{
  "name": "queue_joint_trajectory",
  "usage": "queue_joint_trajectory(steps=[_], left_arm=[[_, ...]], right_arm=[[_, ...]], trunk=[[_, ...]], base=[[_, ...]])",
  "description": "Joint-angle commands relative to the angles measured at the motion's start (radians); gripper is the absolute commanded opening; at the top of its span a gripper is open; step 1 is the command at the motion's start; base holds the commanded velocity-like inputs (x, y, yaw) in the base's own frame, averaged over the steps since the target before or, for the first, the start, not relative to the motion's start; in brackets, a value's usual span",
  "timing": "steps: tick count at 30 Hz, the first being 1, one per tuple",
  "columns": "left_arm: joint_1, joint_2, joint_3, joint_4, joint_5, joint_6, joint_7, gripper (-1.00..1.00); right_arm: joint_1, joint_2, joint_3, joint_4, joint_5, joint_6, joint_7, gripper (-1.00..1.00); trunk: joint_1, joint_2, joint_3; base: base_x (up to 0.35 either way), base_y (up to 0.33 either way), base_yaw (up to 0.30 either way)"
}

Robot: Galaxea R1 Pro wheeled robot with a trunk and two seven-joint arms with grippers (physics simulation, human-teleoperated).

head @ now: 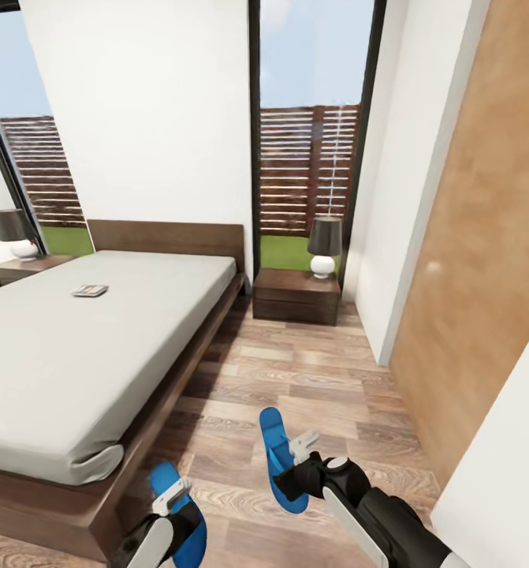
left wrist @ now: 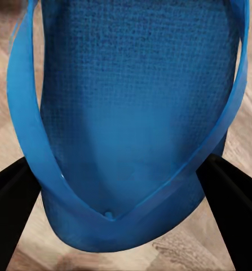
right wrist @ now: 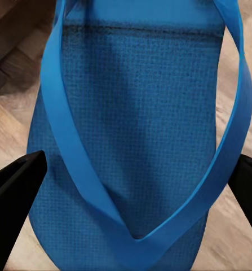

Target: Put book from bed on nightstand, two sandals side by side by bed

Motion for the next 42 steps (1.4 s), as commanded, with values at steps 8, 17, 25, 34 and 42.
queue_joint_trajectory(steps=[8,17,25,34,42], left_arm=[[-0.235,-0.067,0.005,0.296,0.01,-0.005,-0.047,-1.0],[-0.291,-0.098,0.077,0.397,0.011,-0.089,-0.108,-1.0],[-0.287,-0.098,0.078,0.398,0.009,-0.091,-0.11,-1.0],[-0.284,-0.099,0.077,0.404,0.01,-0.094,-0.111,-1.0],[-0.29,-0.1,0.084,0.412,0.014,-0.115,-0.111,-1.0]], right_arm=[[0.002,-0.011,-0.001,-0.037,-0.002,0.014,0.0,-1.0],[0.01,-0.064,-0.011,-0.187,-0.006,0.081,0.0,-1.0],[0.01,-0.064,-0.011,-0.19,-0.007,0.081,0.0,-1.0],[0.01,-0.064,-0.013,-0.187,-0.008,0.094,-0.001,-1.0],[0.012,-0.09,-0.026,-0.196,-0.011,0.174,0.0,-1.0]], trunk=[[0.0,-0.001,-0.001],[0.0,-0.001,-0.001],[0.0,-0.001,-0.001],[0.0,-0.001,-0.001],[0.0,-0.001,-0.001]], base=[[0.26,-0.231,0.0],[0.119,-0.107,0.0],[0.005,-0.004,0.0],[0.226,0.0,0.0],[0.318,-0.049,0.0]])
